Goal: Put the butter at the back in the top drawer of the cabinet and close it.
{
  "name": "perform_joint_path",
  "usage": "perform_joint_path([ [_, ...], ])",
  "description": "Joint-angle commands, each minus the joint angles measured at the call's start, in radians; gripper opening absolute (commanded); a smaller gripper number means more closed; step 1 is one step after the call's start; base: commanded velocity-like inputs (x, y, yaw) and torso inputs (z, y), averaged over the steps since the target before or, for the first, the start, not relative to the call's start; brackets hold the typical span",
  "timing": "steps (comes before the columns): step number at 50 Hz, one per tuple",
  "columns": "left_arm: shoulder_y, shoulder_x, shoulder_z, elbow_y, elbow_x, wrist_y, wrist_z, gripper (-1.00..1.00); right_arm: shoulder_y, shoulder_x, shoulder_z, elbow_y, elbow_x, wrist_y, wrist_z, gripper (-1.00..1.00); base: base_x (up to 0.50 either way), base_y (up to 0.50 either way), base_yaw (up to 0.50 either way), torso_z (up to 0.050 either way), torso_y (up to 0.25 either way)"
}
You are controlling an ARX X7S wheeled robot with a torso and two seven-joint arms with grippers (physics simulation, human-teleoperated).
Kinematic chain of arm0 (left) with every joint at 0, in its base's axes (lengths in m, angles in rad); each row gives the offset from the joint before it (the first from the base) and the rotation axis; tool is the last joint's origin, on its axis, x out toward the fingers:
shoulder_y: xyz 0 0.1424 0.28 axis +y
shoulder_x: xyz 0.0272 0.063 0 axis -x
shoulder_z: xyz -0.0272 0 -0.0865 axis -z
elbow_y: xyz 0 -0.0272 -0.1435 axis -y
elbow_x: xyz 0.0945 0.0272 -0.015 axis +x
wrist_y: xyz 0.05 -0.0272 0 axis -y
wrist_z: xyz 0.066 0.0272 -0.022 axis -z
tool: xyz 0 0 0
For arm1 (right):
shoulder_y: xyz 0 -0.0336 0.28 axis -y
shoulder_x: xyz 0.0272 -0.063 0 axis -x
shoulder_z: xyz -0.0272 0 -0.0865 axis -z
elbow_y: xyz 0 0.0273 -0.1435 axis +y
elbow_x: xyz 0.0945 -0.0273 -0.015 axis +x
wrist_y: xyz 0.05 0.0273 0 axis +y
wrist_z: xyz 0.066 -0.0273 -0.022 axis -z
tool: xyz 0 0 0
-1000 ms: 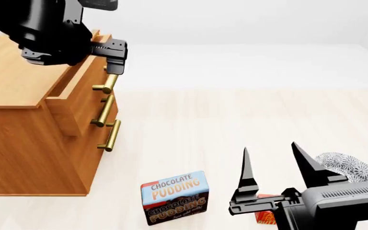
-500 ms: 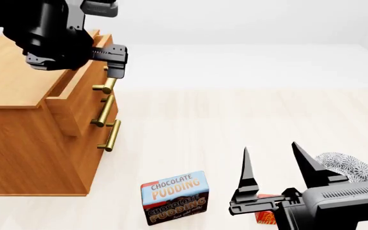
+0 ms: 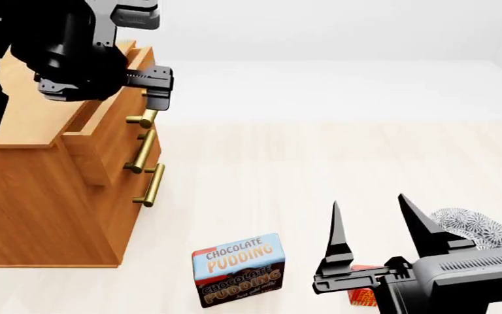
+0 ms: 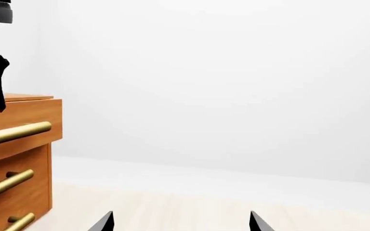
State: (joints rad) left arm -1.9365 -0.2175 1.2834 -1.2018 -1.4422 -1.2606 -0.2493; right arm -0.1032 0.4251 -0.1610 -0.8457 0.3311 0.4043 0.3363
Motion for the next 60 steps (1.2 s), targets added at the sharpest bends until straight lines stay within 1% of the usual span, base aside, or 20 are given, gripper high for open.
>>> perform_joint_path([
  [1,-0.003,0.036,0.034,-0.077,0.041,0.017,0.076,1.00,0.002,0.004,-0.001,0.001,0.005,0.000,0.004,1.00,0.00,0.00,0.00,0.000,0.000],
  [5,-0.004,0.046,0.040,-0.101,0.053,0.021,0.097,1.00,0.003,0.005,-0.002,0.002,0.006,-0.001,0.005,1.00,0.00,0.00,0.00,0.000,0.000],
  [18,0.010,0.041,-0.007,-0.106,0.086,0.014,0.088,1.00,0.004,0.009,-0.004,0.001,0.009,-0.003,0.009,1.00,0.00,0.00,0.00,0.000,0.000],
  [25,0.026,0.041,-0.062,-0.106,0.137,0.007,0.088,1.00,0.004,0.011,-0.005,0.000,0.011,-0.003,0.012,1.00,0.00,0.00,0.00,0.000,0.000],
  [33,0.043,0.044,-0.163,-0.106,0.239,-0.010,0.099,1.00,0.004,0.014,-0.005,-0.001,0.014,-0.004,0.014,1.00,0.00,0.00,0.00,0.000,0.000],
  [39,0.058,0.049,-0.283,-0.106,0.369,-0.032,0.119,1.00,0.005,0.016,-0.006,0.001,0.015,-0.007,0.016,1.00,0.00,0.00,0.00,0.000,0.000],
  [46,0.073,0.064,-0.463,-0.106,0.591,-0.063,0.167,1.00,0.005,0.018,-0.007,0.003,0.016,-0.009,0.017,1.00,0.00,0.00,0.00,0.000,0.000],
  [54,0.083,0.088,-0.678,-0.106,0.875,-0.097,0.254,1.00,0.004,0.020,-0.007,0.002,0.019,-0.011,0.020,1.00,0.00,0.00,0.00,0.000,0.000],
  [60,0.082,0.108,-0.795,-0.106,1.037,-0.115,0.333,1.00,0.004,0.021,-0.007,0.003,0.020,-0.013,0.022,1.00,0.00,0.00,0.00,0.000,0.000],
])
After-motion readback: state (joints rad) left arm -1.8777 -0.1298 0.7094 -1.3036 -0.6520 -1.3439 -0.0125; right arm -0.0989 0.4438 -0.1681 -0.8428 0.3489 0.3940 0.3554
